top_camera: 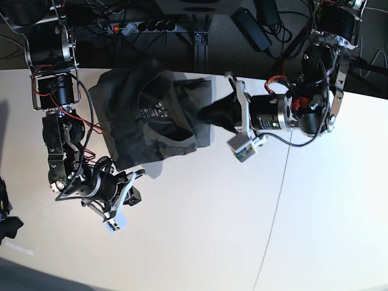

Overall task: Fold the T-shirt properly
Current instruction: 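Flip and press the folded bundle flat with both grippers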

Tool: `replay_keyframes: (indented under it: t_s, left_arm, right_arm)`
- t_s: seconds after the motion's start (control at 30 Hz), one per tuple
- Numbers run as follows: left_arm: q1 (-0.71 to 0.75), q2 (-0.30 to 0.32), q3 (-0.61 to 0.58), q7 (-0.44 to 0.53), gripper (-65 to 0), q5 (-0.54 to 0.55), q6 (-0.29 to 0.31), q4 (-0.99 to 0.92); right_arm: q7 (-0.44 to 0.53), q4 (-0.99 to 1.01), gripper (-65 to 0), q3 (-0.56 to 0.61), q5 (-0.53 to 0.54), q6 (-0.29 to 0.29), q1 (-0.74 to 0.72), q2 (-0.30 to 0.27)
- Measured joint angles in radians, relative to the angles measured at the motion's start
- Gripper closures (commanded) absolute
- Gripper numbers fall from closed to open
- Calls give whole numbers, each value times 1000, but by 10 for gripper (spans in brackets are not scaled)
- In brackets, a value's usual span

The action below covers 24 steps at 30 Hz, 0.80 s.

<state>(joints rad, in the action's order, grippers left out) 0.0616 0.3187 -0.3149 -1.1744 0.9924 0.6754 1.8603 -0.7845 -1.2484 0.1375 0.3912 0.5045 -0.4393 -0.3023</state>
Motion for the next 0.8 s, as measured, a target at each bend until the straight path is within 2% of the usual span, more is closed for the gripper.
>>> replay_keyframes:
  t_s: [0.1,0.3,0.43,0.6,0.7,0.8]
  left_arm:
    - [43,-8,-92,24,0,-71,1,6]
    - [57,-98,-244,182,0,-371,1,-13]
    - [37,-139,-278,248,0,-519,2,-104]
    - [-77,-138,-275,319,0,-637,2,-254]
    - [-146,-129,-275,345,0,-636,3,-337]
    - [-211,-96,-280,412,0,-644,15,-412]
  right_arm:
    - [10,43,0,0,6,0,-10,1]
    - [7,99,0,0,1,0,-13,27]
    - [-27,99,0,0,9,0,-19,45]
    - [-103,99,0,2,34,0,-18,32]
    - [-190,101,0,2,144,0,-18,-1]
    - [-275,100,0,2,282,1,-4,-48]
